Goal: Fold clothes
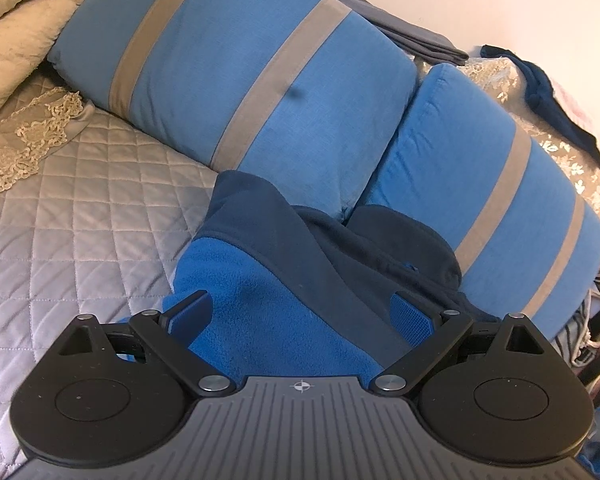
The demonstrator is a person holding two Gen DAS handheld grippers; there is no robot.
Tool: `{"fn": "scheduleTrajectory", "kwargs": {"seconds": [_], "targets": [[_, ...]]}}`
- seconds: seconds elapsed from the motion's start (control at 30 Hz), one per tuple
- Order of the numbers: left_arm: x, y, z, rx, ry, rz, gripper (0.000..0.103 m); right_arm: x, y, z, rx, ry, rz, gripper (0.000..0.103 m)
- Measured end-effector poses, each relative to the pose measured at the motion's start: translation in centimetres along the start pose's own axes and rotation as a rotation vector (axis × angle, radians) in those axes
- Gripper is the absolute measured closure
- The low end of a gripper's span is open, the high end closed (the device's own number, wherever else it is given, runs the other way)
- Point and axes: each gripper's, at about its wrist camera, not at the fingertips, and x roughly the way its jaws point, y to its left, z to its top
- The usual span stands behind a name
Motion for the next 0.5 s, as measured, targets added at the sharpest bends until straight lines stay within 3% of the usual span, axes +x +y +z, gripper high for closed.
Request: {"fn": "scheduleTrajectory", "kwargs": {"seconds": [0.3, 0.5], "targets": [[0.1, -0.2, -0.1, 0.006, 0.008, 0.0, 0.006, 1.1, -0.8, 0.2, 0.018, -0.004, -0.001, 0.054], [0.2, -0.2, -0.1, 0.002, 0.012, 0.006, 0.006, 2.9, -0.4, 0.7, -0.012, 0.021, -0.012, 0.055]]}}
